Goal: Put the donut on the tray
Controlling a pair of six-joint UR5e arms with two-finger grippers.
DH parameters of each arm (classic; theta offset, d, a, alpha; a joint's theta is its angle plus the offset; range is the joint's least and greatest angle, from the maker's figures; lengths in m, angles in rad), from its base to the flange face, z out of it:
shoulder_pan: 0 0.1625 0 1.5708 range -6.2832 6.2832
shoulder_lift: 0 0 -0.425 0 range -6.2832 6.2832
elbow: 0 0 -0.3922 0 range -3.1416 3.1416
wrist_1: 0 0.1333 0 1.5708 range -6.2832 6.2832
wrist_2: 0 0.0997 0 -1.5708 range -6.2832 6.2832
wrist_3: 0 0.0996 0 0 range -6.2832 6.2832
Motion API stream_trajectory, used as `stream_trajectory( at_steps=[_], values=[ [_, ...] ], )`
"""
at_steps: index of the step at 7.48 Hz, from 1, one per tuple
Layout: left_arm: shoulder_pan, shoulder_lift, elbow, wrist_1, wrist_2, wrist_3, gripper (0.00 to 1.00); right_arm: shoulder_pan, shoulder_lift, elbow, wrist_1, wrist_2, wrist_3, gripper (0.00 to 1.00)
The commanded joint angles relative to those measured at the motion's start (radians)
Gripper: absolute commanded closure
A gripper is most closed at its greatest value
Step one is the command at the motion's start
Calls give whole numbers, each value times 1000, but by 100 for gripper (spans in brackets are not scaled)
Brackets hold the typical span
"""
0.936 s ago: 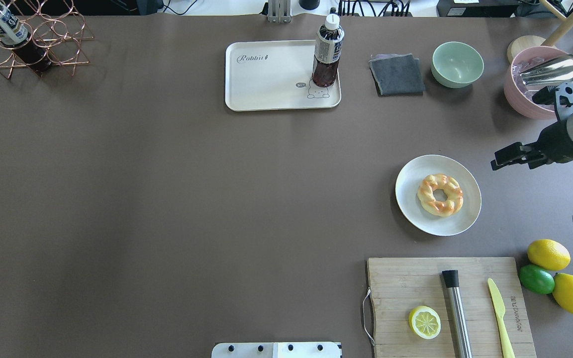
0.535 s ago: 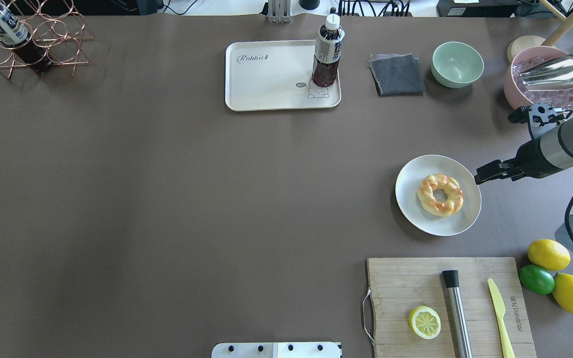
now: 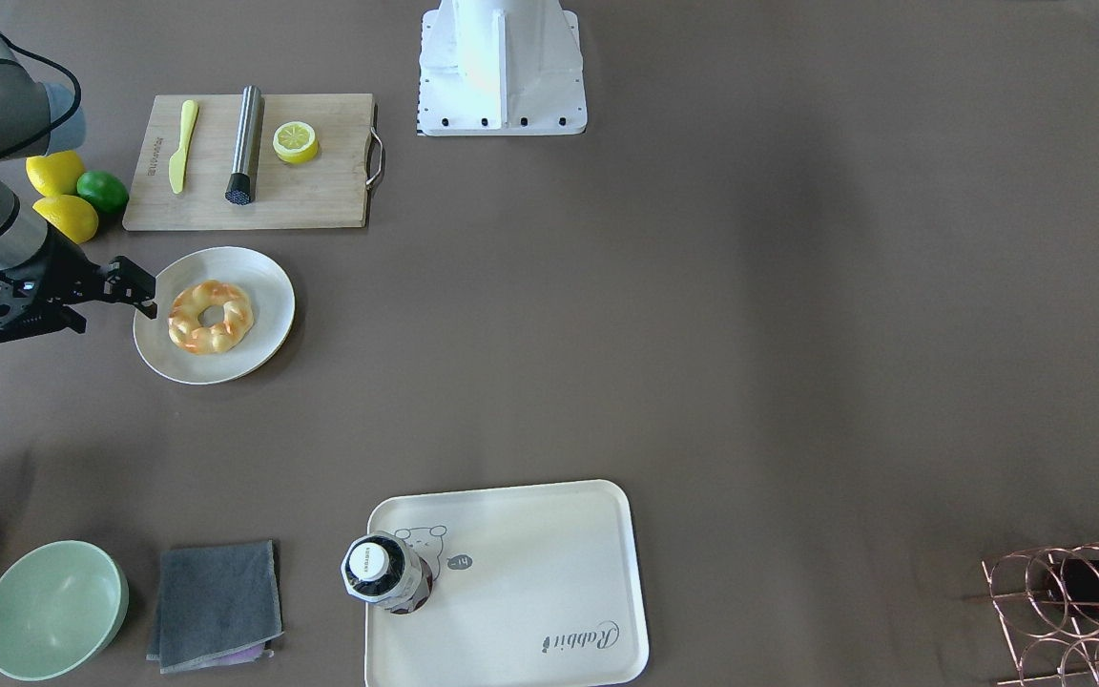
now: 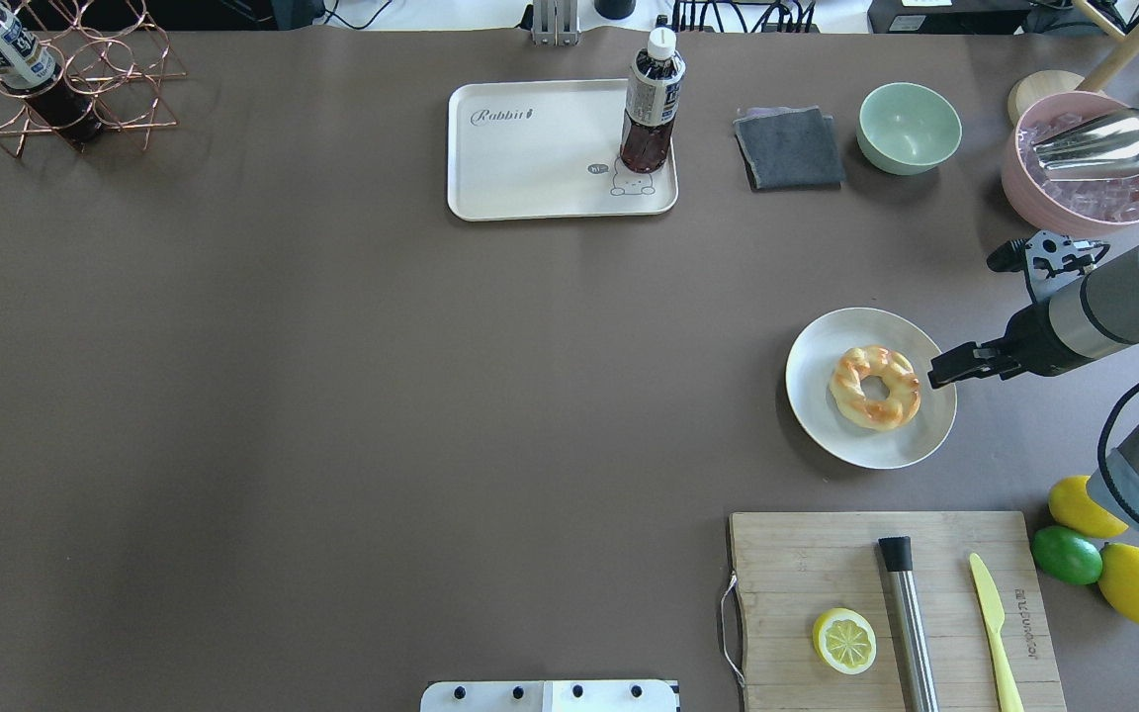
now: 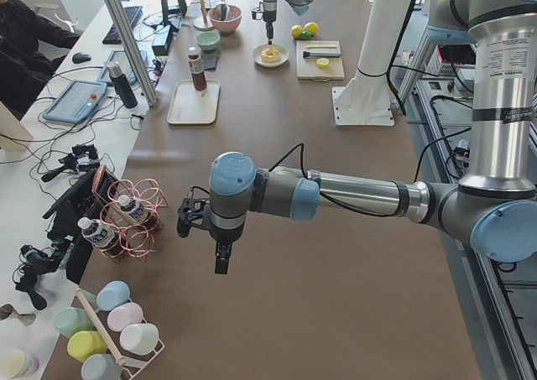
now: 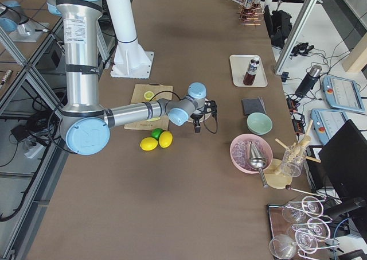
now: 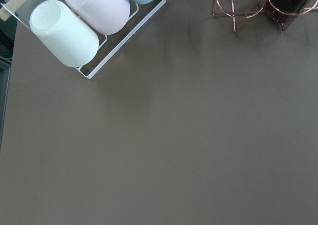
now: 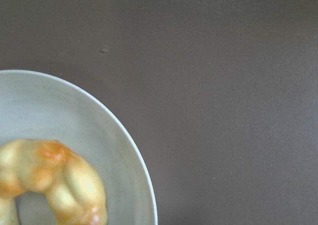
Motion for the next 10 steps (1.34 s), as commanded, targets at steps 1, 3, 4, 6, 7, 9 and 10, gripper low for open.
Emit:
stream_trajectory(
  at_steps=[1, 3, 4, 6, 7, 9, 10],
  values=[
    [-2, 1, 0, -2, 0, 1, 2, -28, 7, 0, 2, -21, 31, 36],
    [-2, 1, 2, 0, 2, 1, 2, -33, 13, 3, 2, -21, 32, 95],
    [-3, 1, 0, 0, 2, 1, 2, -33, 11, 14, 4, -18, 33, 100],
    [-3, 1, 0, 1, 2, 1, 2, -33, 14, 20, 4, -20, 59, 100],
    [-2, 1, 0, 1, 2, 1, 2, -31, 16, 20, 7, -18, 59, 100],
    [-3, 0, -9, 3, 2, -1, 2, -31, 28, 44, 6, -4, 80, 100],
    [-5, 0, -30, 3, -4, -1, 2, -27, 40, 51, 6, 17, 91, 100]
  ],
)
